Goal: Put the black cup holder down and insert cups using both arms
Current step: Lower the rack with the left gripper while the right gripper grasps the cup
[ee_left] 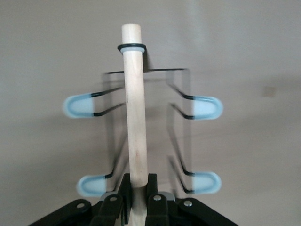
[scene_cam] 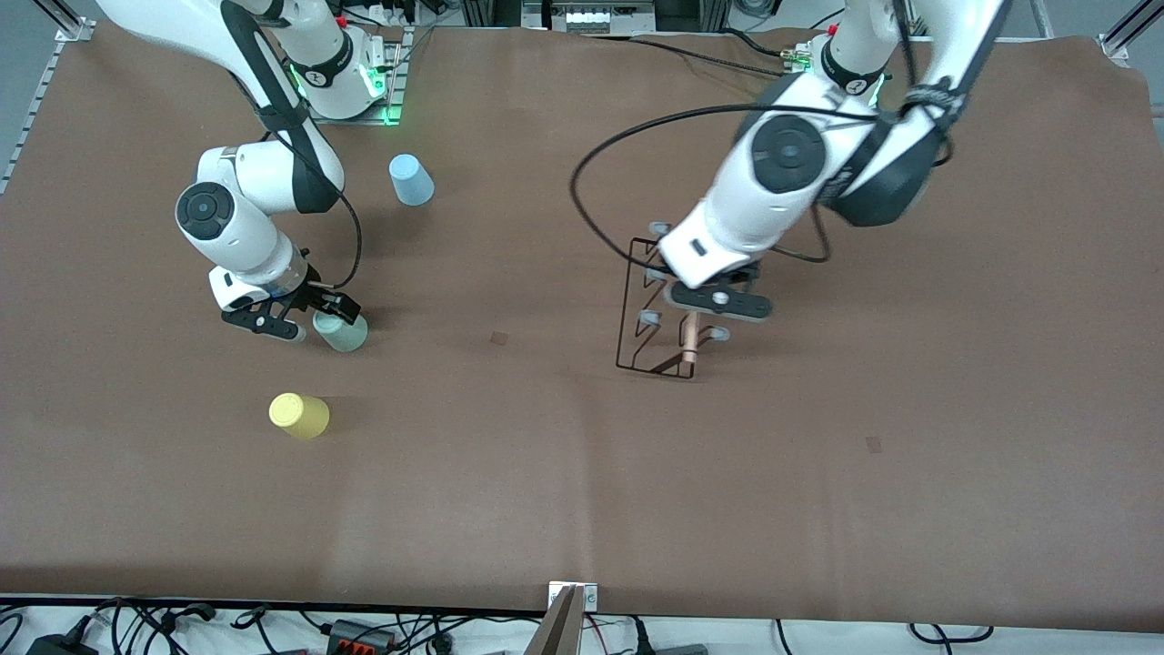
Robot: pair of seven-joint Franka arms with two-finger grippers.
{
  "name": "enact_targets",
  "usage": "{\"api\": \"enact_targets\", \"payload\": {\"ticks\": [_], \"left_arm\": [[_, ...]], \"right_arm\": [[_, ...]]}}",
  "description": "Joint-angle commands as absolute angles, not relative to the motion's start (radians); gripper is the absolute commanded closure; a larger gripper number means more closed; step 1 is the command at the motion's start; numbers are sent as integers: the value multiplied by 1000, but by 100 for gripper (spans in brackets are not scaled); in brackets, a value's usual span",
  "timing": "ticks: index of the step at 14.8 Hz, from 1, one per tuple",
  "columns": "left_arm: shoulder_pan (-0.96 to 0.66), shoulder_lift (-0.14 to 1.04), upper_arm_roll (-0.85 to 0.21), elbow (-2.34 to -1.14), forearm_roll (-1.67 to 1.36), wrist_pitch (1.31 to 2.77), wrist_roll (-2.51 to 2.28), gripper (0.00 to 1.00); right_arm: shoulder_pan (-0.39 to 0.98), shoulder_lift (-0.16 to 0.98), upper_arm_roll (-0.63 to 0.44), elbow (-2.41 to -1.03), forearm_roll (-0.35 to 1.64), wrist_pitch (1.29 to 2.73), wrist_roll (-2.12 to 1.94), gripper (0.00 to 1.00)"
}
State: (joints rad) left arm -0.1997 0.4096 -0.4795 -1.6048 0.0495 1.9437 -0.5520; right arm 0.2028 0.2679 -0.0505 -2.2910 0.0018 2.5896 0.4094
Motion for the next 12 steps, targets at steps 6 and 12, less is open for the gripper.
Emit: {"api": "enact_targets", "payload": {"ticks": [6,12], "left_arm": [[-344,557,-472,-1489,52,2074,-736,99],[-360,577,-471,-1489,54,2088,-742,99]], "right_arm": [[201,288,-46,-2304,6,2661,385,0],[199,290,-46,-2304,6,2661,385,0]]}}
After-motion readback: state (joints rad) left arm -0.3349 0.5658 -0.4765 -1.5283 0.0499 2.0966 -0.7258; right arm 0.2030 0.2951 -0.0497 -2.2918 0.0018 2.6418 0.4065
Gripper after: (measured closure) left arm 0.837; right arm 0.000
